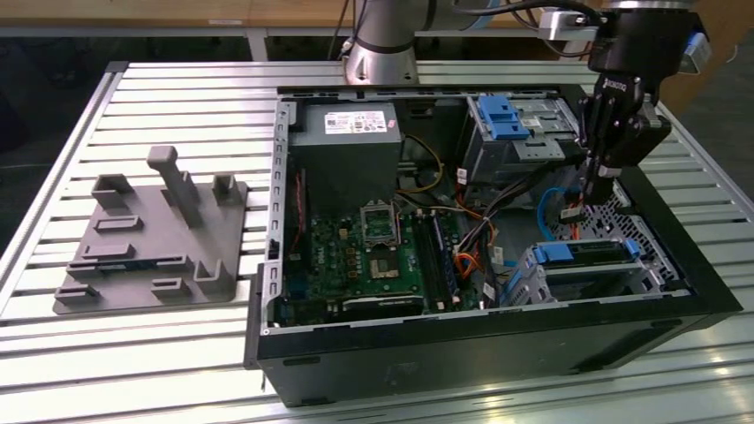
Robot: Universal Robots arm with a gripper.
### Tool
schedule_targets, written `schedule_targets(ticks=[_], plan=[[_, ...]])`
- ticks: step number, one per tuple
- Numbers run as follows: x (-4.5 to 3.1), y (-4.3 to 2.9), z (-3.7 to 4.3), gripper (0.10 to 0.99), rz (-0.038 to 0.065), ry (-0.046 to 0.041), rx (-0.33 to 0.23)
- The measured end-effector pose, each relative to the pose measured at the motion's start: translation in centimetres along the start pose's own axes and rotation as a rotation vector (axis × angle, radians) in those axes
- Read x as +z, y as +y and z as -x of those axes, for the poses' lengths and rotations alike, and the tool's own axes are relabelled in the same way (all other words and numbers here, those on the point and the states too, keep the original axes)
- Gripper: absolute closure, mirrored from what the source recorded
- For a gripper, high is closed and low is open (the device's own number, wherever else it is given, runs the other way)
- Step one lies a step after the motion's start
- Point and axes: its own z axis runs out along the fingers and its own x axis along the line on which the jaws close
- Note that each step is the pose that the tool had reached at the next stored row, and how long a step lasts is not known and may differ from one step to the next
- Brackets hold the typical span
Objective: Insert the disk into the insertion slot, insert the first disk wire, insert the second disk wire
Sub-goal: 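Insert the first disk wire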
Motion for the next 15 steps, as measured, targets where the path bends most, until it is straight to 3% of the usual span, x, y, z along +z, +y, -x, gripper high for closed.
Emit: schedule_targets(ticks=[2,3,6,7,9,11,15], plan=[[0.01,-0.02,0.01,0.925,0.001,0.0007,0.0],[0.02,-0.15,0.03,0.925,0.01,0.0033,-0.006],[0.0,-0.63,0.12,0.925,0.058,0.0145,-0.029],[0.0,-0.8,0.15,0.925,0.066,0.016,-0.034],[0.08,-0.85,0.01,0.925,0.068,0.015,-0.035],[0.24,-0.92,-0.31,0.925,0.071,-0.0012,-0.036],[0.42,-1.04,-0.95,0.925,0.073,-0.0156,-0.037]])
